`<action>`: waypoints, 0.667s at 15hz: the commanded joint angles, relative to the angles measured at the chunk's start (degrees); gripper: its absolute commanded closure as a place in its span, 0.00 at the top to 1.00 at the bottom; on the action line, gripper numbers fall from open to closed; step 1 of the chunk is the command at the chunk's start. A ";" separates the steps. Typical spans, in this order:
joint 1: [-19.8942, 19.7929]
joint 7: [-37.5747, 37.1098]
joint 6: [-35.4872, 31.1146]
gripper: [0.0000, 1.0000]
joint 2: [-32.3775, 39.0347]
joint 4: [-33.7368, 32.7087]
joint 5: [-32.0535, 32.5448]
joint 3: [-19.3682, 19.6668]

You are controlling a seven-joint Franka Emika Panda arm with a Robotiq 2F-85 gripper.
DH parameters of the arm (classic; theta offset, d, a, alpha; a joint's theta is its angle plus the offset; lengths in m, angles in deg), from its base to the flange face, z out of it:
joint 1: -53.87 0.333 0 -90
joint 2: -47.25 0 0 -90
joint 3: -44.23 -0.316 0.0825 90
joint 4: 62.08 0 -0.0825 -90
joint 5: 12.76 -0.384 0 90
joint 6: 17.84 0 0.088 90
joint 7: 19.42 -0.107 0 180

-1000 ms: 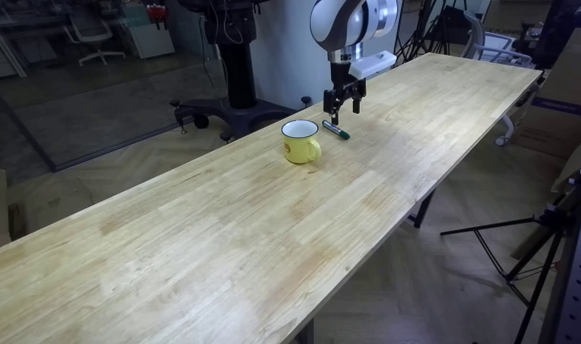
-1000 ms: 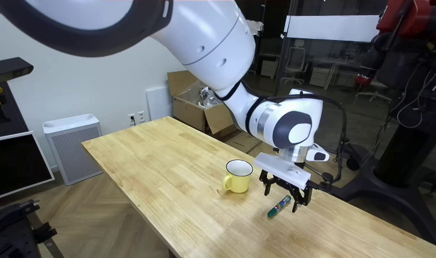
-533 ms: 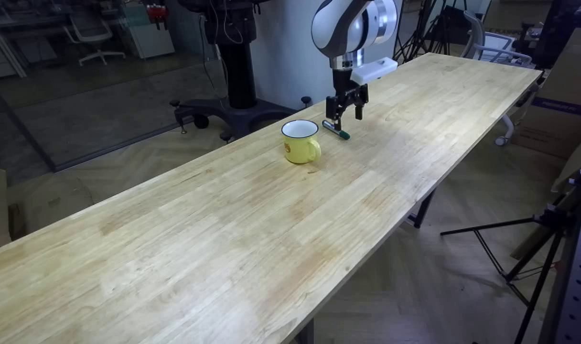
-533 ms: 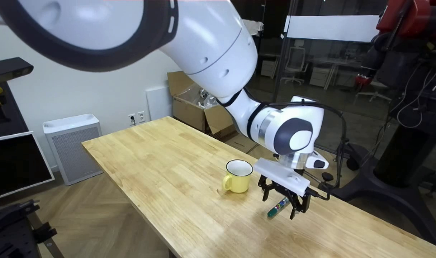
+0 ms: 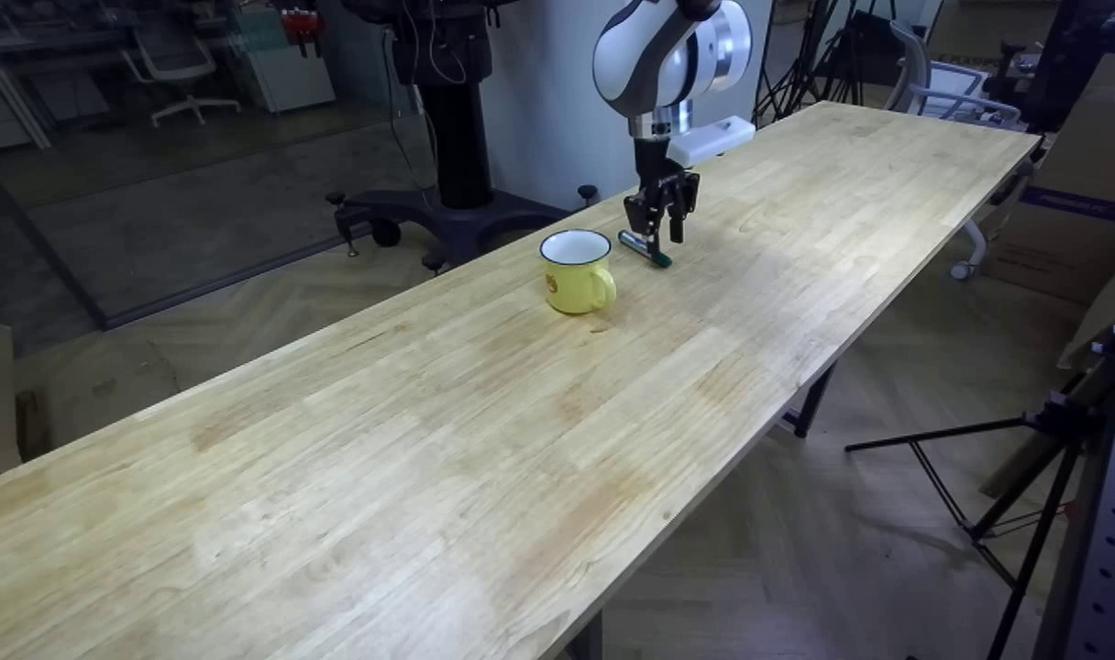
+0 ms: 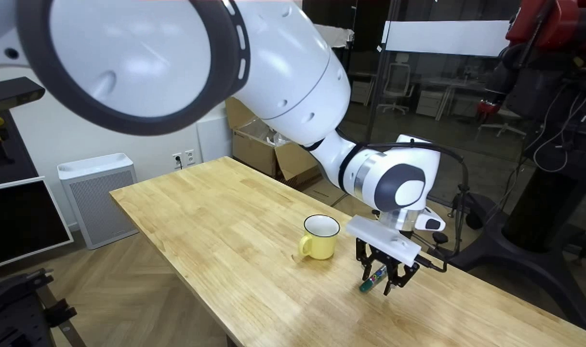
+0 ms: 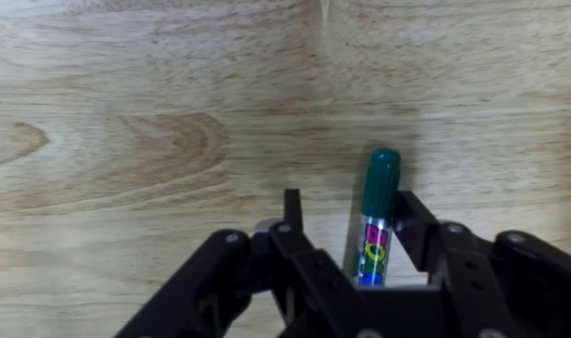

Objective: Pick up the pen from the table and put it in the yellow cup.

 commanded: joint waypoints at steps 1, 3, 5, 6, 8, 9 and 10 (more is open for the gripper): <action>-0.46 -1.32 4.07 0.25 4.14 -7.69 0.28 0.01; -0.66 -1.21 5.72 0.11 5.49 -10.05 0.31 0.01; -0.87 -1.07 7.20 0.01 6.68 -12.13 0.33 -0.02; -0.97 -0.89 8.17 0.03 7.05 -13.12 0.31 -0.10; -1.07 -0.72 9.09 0.05 7.49 -14.23 0.38 -0.11; -1.01 -0.72 9.52 0.05 7.52 -14.69 0.50 -0.03; -0.84 -0.98 9.60 0.05 7.52 -15.02 0.71 0.19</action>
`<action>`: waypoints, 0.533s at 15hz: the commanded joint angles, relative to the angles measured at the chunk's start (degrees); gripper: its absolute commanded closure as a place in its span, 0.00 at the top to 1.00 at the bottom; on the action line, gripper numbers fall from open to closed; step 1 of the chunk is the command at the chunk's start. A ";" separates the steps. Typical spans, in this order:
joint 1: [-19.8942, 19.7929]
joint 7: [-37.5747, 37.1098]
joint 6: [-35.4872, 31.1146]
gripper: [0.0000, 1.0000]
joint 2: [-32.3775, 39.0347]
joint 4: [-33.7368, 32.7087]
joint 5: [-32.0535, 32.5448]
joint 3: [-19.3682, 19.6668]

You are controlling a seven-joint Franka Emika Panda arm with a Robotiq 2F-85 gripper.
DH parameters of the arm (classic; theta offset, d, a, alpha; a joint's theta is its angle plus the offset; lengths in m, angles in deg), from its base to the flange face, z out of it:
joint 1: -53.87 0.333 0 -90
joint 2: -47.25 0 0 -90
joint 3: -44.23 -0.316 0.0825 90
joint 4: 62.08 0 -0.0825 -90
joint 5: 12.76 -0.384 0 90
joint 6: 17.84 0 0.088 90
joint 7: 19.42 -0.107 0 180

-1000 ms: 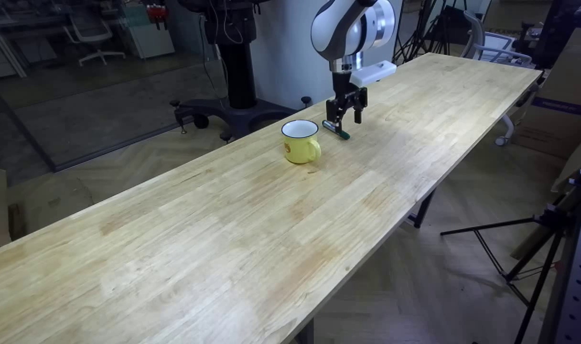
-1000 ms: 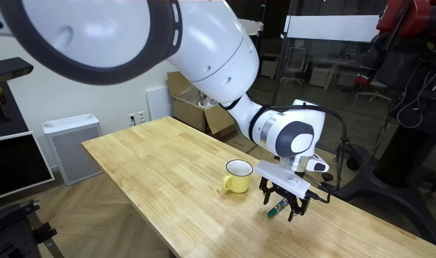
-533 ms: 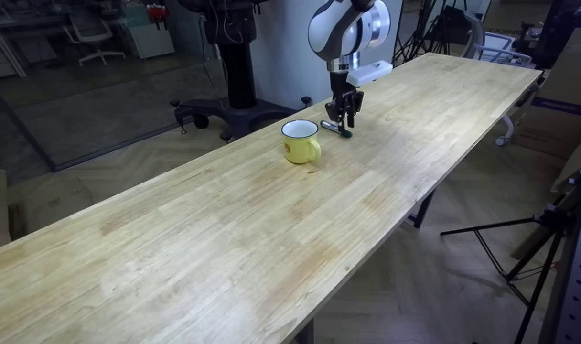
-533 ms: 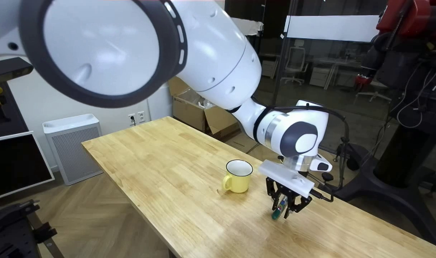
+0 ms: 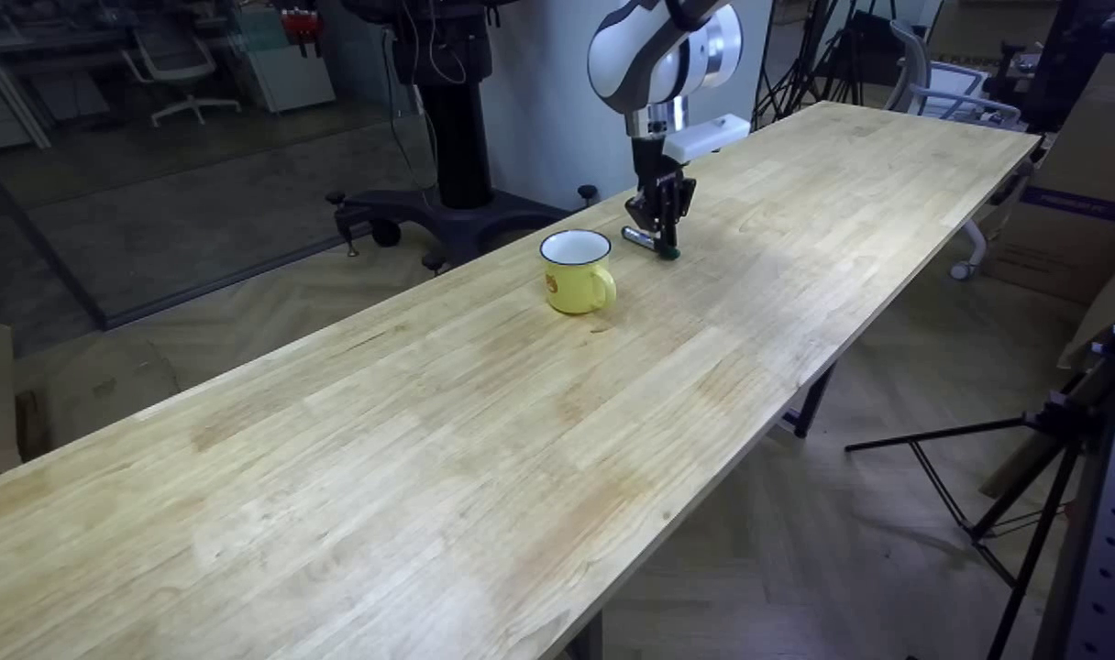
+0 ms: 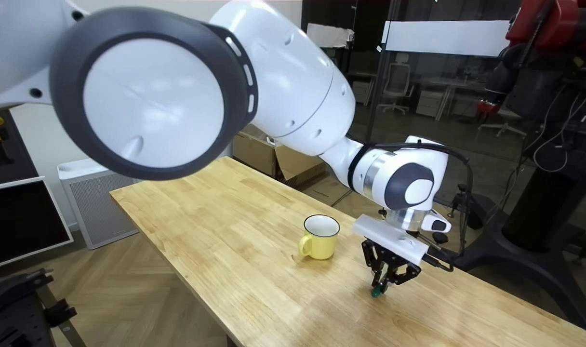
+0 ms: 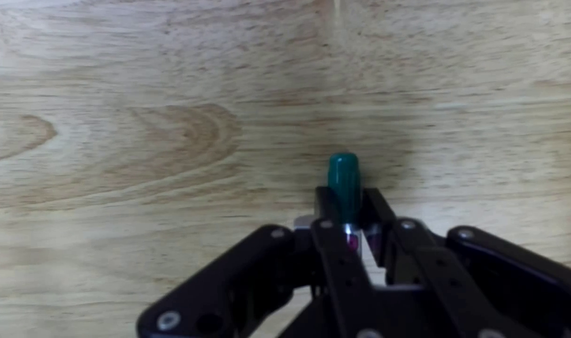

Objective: Pick up the pen from the table and put it in the yellow cup.

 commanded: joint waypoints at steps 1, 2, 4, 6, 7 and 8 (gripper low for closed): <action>0.21 -1.40 2.28 0.05 1.95 -4.99 1.06 0.47; 1.06 -1.94 1.34 0.05 0.76 -3.64 1.17 1.24; 2.17 -3.27 1.02 0.05 -0.66 -2.61 1.80 1.97; 3.38 -4.10 1.55 0.05 -2.63 -0.78 1.78 2.22; 4.04 -4.35 2.23 0.05 -3.94 0.58 1.62 2.12; 4.77 -4.93 2.48 0.05 -5.08 1.75 1.58 2.17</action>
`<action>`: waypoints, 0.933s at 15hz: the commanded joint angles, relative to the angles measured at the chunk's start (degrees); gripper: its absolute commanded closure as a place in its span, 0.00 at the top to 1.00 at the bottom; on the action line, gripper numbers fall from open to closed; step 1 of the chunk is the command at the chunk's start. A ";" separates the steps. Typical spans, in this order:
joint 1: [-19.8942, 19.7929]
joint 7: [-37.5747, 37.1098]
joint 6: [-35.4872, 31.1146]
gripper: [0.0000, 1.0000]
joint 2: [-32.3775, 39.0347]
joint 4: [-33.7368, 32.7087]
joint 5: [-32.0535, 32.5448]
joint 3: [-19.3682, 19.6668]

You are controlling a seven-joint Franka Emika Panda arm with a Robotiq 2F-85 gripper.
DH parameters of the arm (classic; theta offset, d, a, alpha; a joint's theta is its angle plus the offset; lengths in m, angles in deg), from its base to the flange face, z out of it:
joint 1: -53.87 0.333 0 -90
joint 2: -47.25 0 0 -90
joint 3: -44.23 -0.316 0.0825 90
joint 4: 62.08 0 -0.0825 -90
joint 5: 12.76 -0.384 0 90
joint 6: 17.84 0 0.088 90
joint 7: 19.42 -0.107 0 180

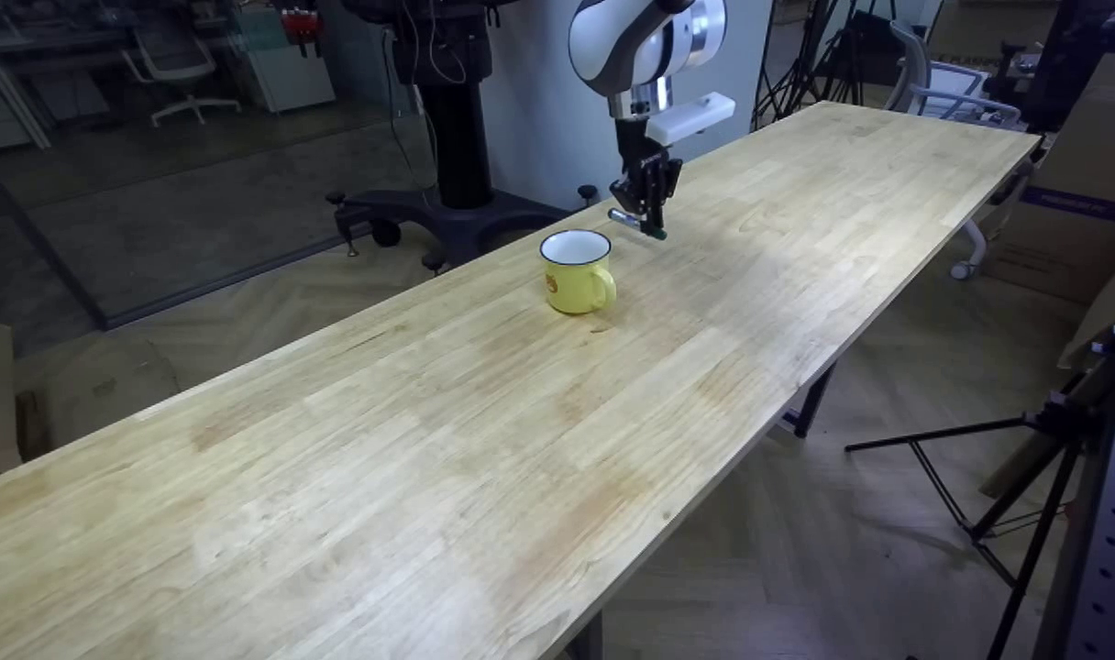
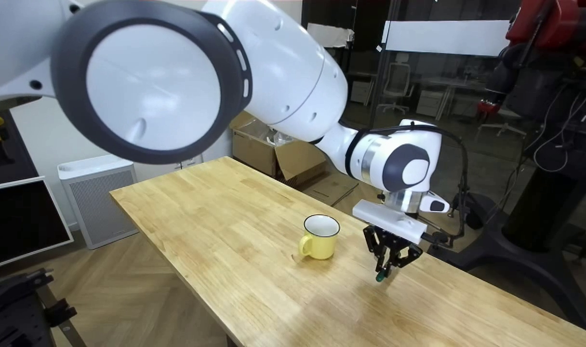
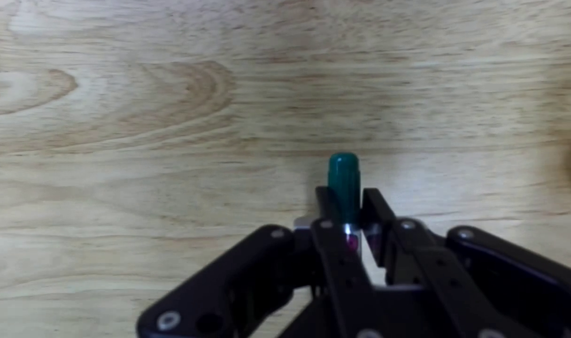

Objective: Pick up the pen from the table and put it in the yellow cup.

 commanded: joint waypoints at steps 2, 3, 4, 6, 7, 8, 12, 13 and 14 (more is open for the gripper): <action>4.02 -4.70 2.31 0.05 -6.88 6.60 0.65 1.07; 5.00 -5.60 2.20 0.05 -8.64 8.62 0.67 1.27; 5.93 -6.50 2.55 0.05 -10.57 10.88 0.57 1.34; 7.66 -8.35 3.31 0.05 -14.83 16.15 0.31 1.34; 8.40 -9.40 3.68 0.05 -17.00 18.87 0.13 1.30; 8.60 -11.21 3.91 0.05 -19.03 21.37 0.72 0.46; 11.70 -17.95 1.28 0.05 -27.20 31.98 0.92 0.92; 12.54 -19.05 -1.10 0.05 -29.04 34.77 1.85 1.36; 12.86 -19.22 -3.50 0.05 -30.73 37.58 2.54 1.44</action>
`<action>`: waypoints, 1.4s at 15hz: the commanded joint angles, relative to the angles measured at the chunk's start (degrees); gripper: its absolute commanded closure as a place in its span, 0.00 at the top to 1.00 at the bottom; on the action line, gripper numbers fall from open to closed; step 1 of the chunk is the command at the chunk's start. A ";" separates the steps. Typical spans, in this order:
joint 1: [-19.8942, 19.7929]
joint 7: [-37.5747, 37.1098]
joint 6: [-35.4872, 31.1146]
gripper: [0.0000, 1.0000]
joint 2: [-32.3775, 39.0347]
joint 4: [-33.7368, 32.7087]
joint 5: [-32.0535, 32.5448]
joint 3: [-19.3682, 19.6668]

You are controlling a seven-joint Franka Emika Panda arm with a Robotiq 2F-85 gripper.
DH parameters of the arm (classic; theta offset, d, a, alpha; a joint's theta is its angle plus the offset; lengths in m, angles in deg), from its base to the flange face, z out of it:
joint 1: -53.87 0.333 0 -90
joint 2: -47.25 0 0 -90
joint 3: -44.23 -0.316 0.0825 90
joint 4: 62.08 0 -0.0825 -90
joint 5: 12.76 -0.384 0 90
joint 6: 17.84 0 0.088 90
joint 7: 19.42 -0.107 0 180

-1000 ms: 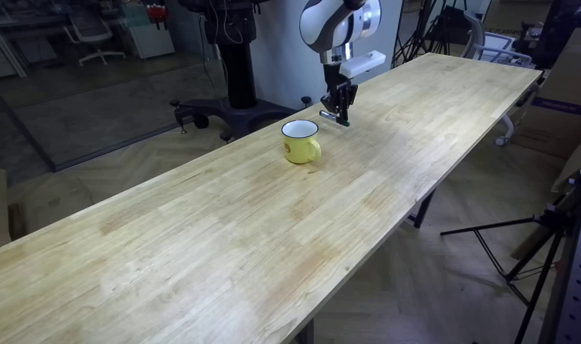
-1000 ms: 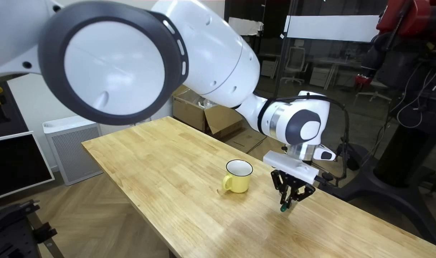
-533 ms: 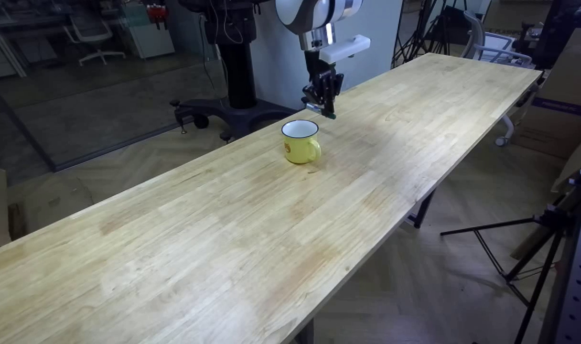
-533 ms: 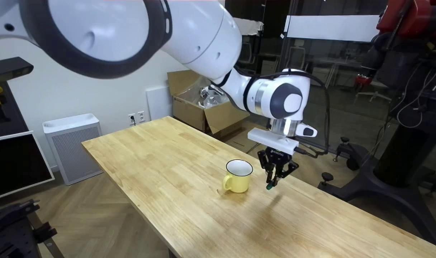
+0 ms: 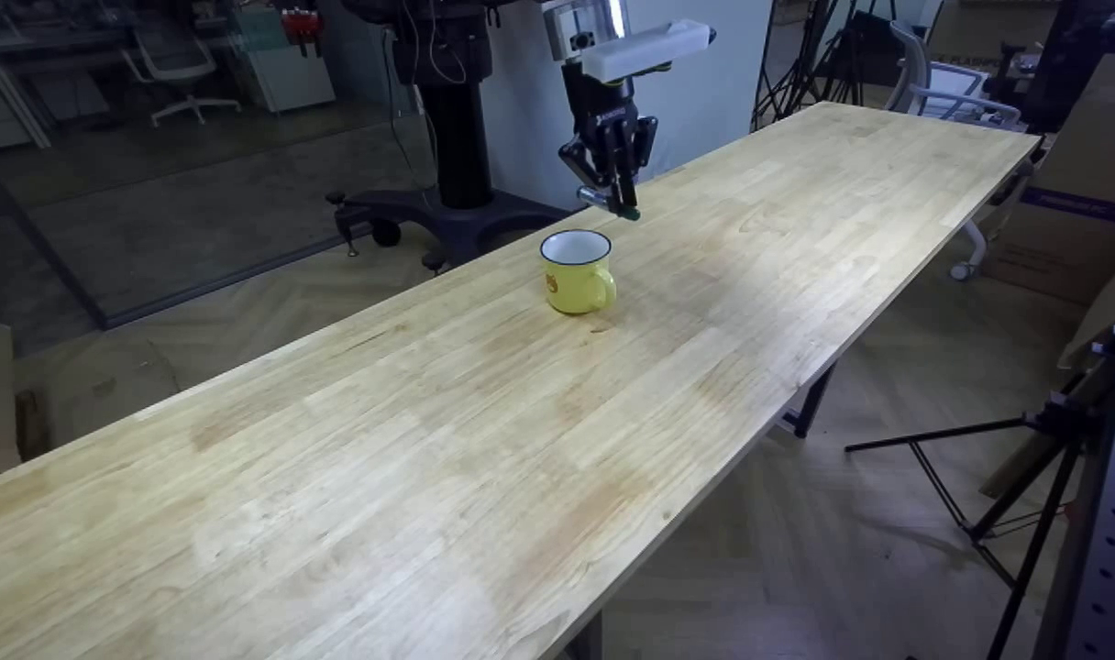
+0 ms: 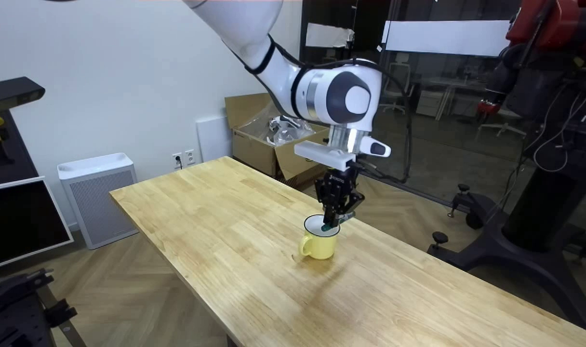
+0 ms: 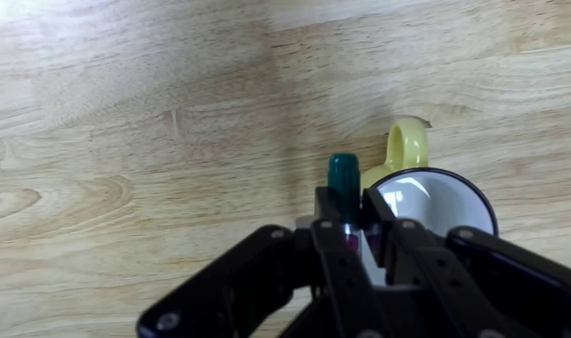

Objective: Pick up the pen from the table and put it in the yellow cup.

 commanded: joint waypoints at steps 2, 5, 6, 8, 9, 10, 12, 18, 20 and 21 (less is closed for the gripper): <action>1.29 -2.97 -8.49 0.05 -9.04 13.60 3.09 0.64; 0.42 -1.66 -11.75 0.05 -9.45 14.97 4.83 1.09; 0.29 -1.88 -12.88 0.05 -9.48 15.30 5.33 1.45; -0.13 -1.97 -14.55 0.05 -9.58 15.84 5.92 1.90; -0.38 -1.91 -15.11 0.05 -9.74 16.19 5.95 1.99; -0.60 -1.75 -15.67 0.05 -9.81 16.38 5.99 2.06; -1.02 -1.20 -16.45 0.05 -9.61 16.29 5.78 1.99; -1.50 2.31 -15.90 0.05 -6.96 11.95 5.19 0.45; -1.48 3.34 -15.53 0.05 -6.42 10.85 5.08 -0.16; -1.51 3.87 -15.43 0.05 -6.03 10.21 4.99 -0.50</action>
